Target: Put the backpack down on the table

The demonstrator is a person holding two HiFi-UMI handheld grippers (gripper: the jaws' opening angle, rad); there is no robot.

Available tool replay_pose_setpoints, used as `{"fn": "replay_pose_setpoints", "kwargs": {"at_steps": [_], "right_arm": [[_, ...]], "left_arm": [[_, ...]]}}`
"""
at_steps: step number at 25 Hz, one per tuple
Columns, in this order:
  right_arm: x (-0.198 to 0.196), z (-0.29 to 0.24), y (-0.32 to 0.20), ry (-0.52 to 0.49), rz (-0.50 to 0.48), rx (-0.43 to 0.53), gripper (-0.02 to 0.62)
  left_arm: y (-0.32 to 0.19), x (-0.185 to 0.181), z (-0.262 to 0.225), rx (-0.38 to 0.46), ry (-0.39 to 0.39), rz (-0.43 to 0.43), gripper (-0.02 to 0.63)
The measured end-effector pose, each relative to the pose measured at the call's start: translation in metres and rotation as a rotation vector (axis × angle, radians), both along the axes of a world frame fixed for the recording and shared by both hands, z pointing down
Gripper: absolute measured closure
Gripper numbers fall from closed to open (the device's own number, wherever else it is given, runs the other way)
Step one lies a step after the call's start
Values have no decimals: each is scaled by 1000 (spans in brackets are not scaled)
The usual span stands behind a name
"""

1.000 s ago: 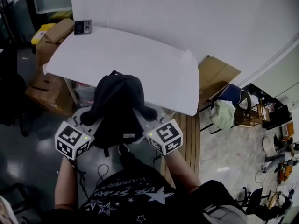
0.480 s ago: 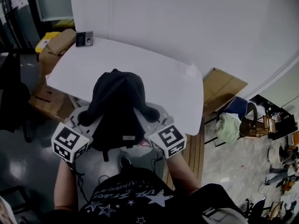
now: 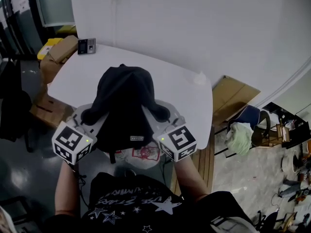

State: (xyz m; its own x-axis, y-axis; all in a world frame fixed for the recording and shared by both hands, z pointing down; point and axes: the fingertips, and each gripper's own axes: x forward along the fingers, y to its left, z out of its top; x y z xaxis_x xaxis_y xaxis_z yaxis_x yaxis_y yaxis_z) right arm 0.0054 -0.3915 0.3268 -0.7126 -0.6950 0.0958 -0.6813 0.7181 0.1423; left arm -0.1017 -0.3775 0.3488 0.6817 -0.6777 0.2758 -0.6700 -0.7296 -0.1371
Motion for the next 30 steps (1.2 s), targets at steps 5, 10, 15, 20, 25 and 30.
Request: {"fn": "replay_pose_setpoints", "kwargs": {"at_steps": [5,10,15,20,25,30], "right_arm": [[-4,1,-15,1,42,13,575],[-13,9,-43,13,104,1,575],[-36,12,-79,21,173,-16,575],[-51,12,-120,21,252,-28,575],[-63,14,-160,12,314,-46,575],[-78,18,-201,18,356,-63,575]], "left_arm": [[-19,-4,2,22,9,28,563],[-50,-12,12,30,2,83,563],[-94,-35,15,22,7,168,563],[-145,-50,14,24,10,256,563],[-191,-63,17,5,38,297,563],[-235,-76,23,-15,46,330,563]]}}
